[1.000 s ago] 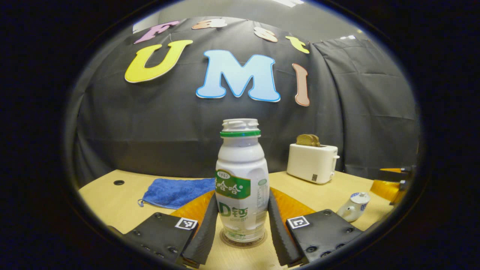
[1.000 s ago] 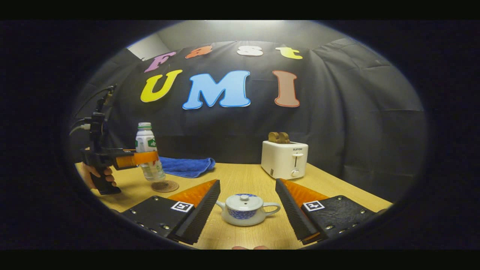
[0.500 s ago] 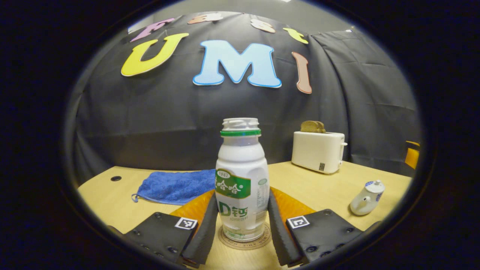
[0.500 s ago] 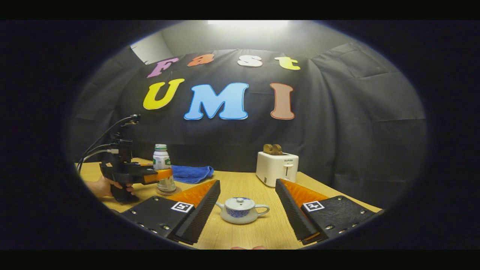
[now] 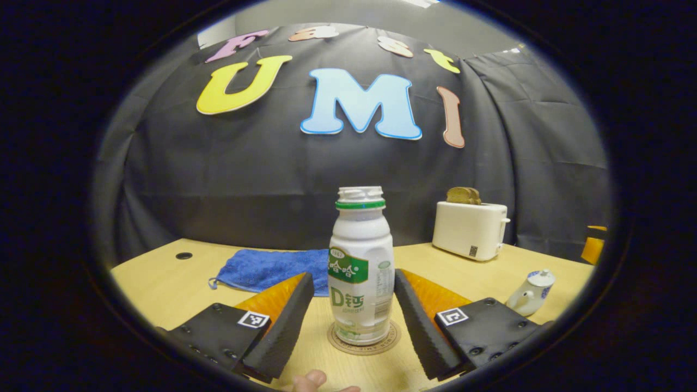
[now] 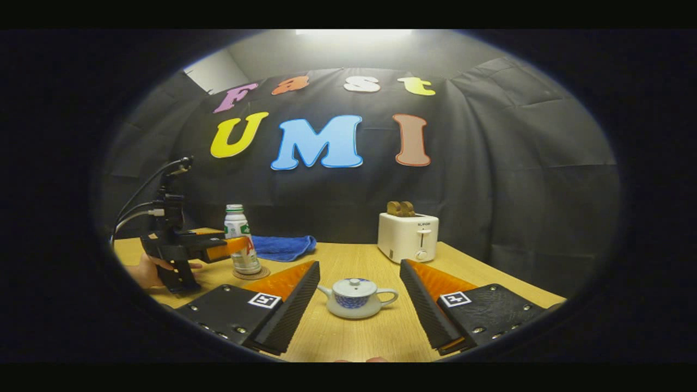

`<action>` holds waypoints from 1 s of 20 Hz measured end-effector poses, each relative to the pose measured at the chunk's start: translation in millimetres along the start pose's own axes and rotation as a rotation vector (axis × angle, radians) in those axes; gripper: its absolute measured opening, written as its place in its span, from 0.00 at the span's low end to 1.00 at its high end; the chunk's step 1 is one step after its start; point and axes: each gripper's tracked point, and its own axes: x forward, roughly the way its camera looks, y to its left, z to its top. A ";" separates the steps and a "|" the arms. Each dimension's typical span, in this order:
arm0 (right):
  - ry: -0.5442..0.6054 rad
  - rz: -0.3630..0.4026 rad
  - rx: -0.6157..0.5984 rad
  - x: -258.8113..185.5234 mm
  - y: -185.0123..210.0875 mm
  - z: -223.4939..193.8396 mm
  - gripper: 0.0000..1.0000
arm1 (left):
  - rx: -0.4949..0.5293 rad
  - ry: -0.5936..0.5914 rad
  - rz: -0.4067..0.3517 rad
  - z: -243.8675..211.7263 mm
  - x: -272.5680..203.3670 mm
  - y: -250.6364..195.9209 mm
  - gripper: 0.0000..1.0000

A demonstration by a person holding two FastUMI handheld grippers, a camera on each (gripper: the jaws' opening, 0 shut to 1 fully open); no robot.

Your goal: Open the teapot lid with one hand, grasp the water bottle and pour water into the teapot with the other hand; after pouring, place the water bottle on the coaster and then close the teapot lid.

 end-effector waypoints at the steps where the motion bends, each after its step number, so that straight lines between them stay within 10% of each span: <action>1: 0.001 0.005 0.001 -1.9 2.6 0.4 0.91 | 0.003 -0.002 0.000 0.7 -5.7 -2.2 0.96; 12: 0.091 0.113 -0.005 -20.1 76.8 -37.6 0.91 | -0.034 0.080 0.142 -37.1 -134.8 -32.7 1.00; 20: 0.040 -0.035 0.020 -33.9 76.6 -39.0 0.93 | 0.054 -0.047 0.238 -20.0 -198.1 -53.6 0.99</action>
